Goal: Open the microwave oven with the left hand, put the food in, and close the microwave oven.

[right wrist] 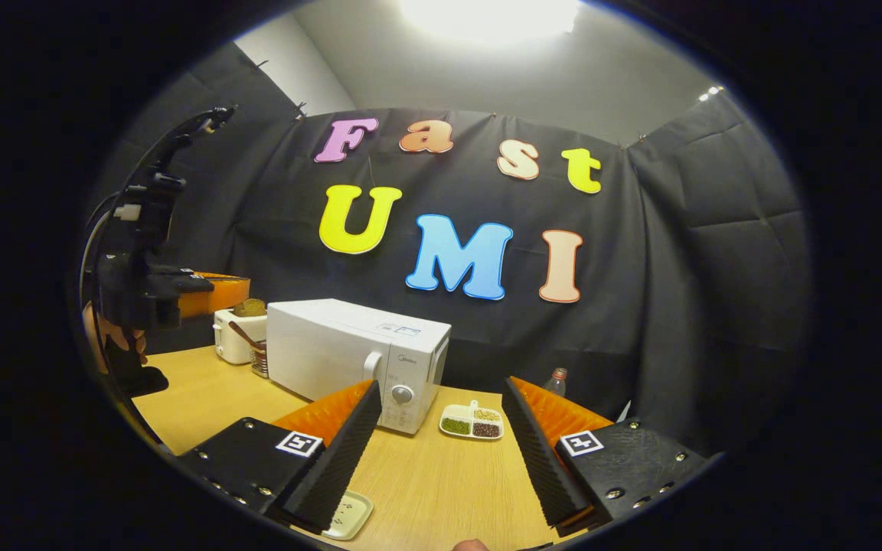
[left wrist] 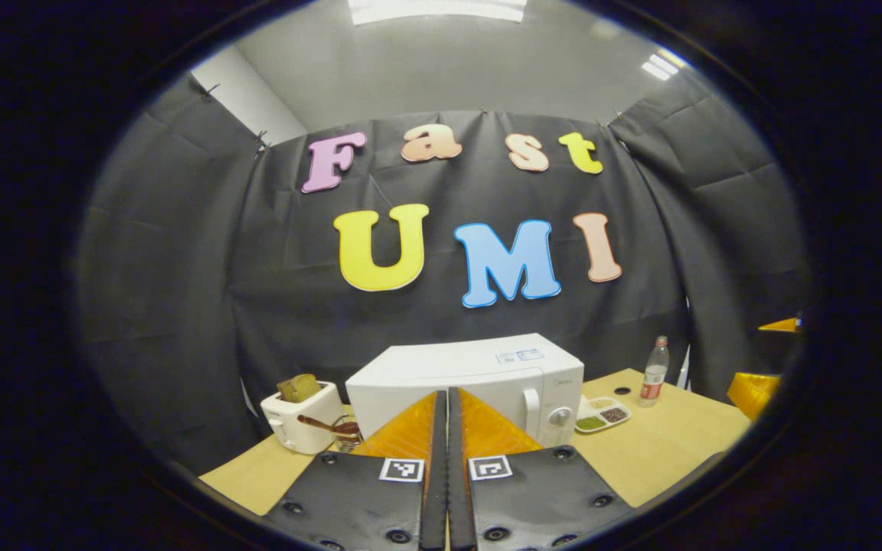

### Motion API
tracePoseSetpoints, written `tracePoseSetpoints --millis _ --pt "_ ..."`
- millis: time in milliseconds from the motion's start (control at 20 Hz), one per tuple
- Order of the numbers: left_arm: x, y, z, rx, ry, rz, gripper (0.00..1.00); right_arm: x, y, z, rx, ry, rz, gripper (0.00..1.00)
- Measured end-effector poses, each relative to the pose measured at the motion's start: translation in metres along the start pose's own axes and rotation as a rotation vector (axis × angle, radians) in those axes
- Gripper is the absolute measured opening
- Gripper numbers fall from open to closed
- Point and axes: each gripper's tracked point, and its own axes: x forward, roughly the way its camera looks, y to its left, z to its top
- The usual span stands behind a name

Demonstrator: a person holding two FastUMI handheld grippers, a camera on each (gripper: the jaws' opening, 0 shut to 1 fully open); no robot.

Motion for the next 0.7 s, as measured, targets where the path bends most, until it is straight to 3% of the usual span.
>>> tracePoseSetpoints --millis 100,200,250,300,450,700 --pt "-0.016 0.003 0.005 0.002 -0.007 0.000 0.07 -0.004 -0.001 0.006 0.006 -0.008 0.001 0.97" --pt "-0.030 0.008 0.007 0.003 -0.009 -0.001 0.07 -0.009 0.003 0.010 0.019 -0.015 0.002 0.97" --pt "-0.037 0.010 0.004 0.005 -0.005 -0.001 0.12 -0.012 0.005 0.011 0.024 -0.014 0.004 0.97" --pt "-0.045 0.015 0.001 0.007 0.002 0.002 0.07 -0.014 0.008 0.011 0.028 -0.011 0.002 0.97" --pt "-0.067 0.022 -0.008 -0.004 0.016 -0.007 0.07 -0.019 0.017 0.017 0.043 -0.002 -0.013 0.97" --pt "-0.101 0.043 -0.008 -0.029 0.011 -0.007 0.22 -0.030 0.032 0.034 0.035 -0.035 -0.031 0.97"
